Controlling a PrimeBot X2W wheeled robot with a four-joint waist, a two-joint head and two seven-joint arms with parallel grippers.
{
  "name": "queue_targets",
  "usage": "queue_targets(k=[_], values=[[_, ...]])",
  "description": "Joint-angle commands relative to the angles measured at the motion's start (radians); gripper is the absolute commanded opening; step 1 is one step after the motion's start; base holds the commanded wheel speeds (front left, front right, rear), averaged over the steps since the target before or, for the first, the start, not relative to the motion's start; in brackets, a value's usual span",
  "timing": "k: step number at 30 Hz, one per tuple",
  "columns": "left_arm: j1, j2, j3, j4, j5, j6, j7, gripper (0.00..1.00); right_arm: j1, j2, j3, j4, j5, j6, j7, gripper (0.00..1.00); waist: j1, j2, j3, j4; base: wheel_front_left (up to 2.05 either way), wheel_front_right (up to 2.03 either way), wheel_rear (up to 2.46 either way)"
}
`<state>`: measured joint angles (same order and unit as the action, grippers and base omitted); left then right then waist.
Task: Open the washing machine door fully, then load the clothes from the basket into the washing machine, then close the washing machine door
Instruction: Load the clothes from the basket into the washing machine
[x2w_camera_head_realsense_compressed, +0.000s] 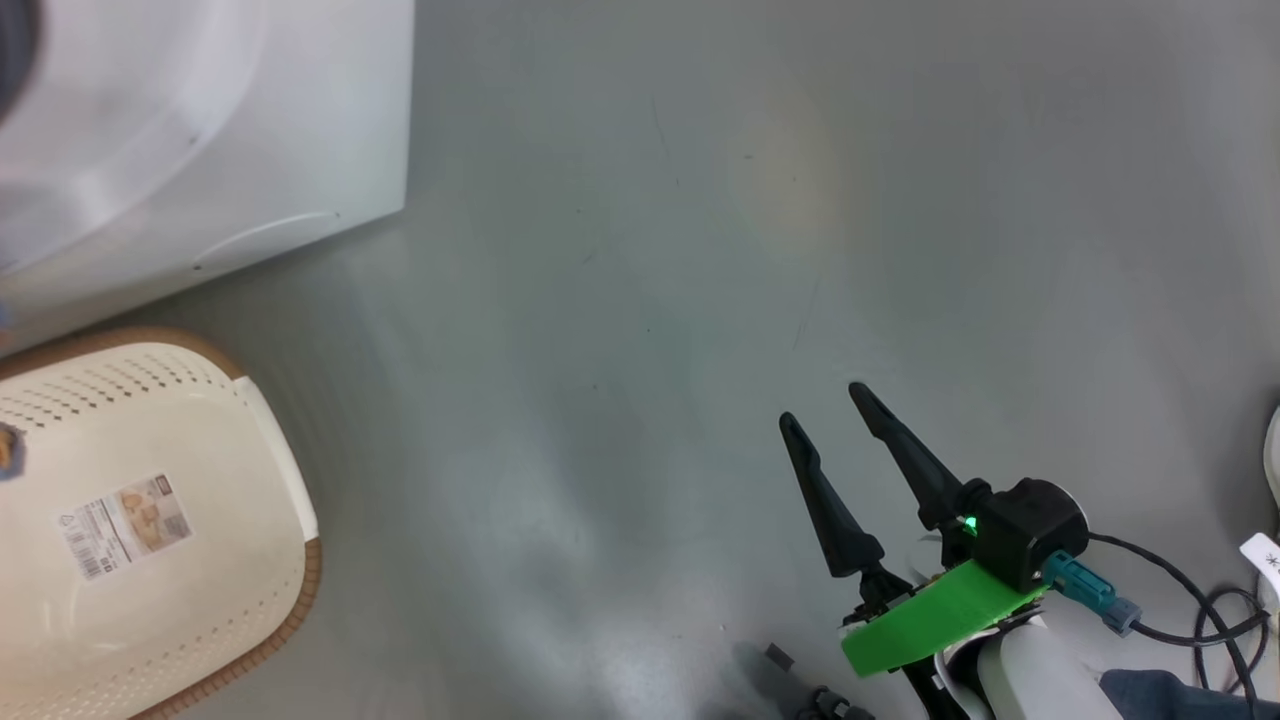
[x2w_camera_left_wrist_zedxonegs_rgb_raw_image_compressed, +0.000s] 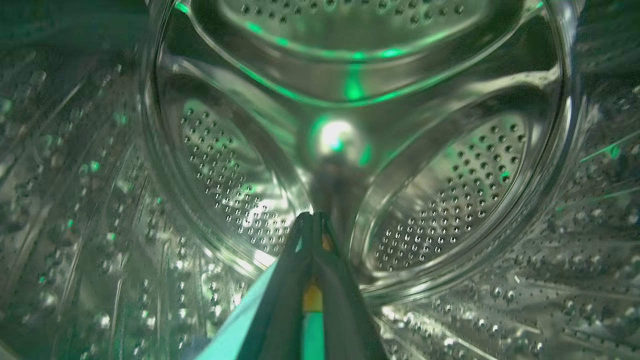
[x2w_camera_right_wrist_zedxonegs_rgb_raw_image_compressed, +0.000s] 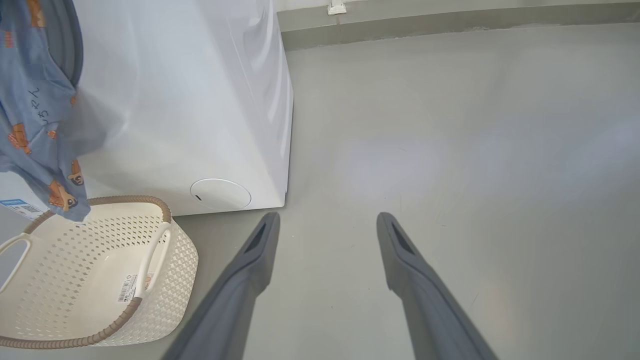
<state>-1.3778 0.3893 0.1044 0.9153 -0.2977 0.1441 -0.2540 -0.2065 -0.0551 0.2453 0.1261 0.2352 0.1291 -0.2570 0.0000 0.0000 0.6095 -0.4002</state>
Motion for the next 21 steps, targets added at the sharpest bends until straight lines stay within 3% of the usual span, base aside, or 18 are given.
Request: queue_targets(k=[1,12,13,15,17,18,21], values=[[-0.023,0.051,0.006,-0.039,0.021,0.000,-0.008,0.00,0.002,-0.001,0.019,-0.025,0.009,0.002,-0.005,1.00,0.0000,0.0000,0.013,-0.005,0.00,0.00,0.00],[-0.039,0.032,-0.044,0.160,0.072,-0.008,-0.007,0.00,0.002,0.002,0.016,-0.020,0.006,0.002,-0.005,1.00,0.0000,0.0000,0.021,0.004,0.00,0.00,0.00],[-0.043,0.028,-0.051,0.183,0.076,-0.007,-0.006,0.05,0.002,0.002,0.014,-0.019,0.006,0.002,-0.005,1.00,0.0000,0.0000,0.019,0.006,0.00,0.00,0.00],[-0.051,0.017,-0.061,0.229,0.079,-0.004,0.003,0.36,0.004,0.003,0.009,-0.016,0.004,0.002,-0.005,1.00,0.0000,0.0000,0.011,0.012,0.00,0.00,0.00],[-0.059,0.009,-0.071,0.260,0.084,0.004,0.005,0.82,0.005,0.003,0.003,-0.014,0.001,0.002,-0.005,1.00,0.0000,0.0000,0.003,0.019,0.00,0.00,0.00],[-0.062,0.006,-0.075,0.273,0.087,0.007,0.005,1.00,0.005,0.003,0.001,-0.013,0.000,0.002,-0.005,1.00,0.0000,0.0000,-0.001,0.020,0.00,0.00,0.00],[-0.060,-0.003,-0.086,0.301,0.092,0.017,0.002,1.00,0.007,0.003,-0.001,-0.013,-0.002,0.002,-0.005,1.00,0.0000,0.0000,-0.022,0.029,0.00,0.00,0.00]])
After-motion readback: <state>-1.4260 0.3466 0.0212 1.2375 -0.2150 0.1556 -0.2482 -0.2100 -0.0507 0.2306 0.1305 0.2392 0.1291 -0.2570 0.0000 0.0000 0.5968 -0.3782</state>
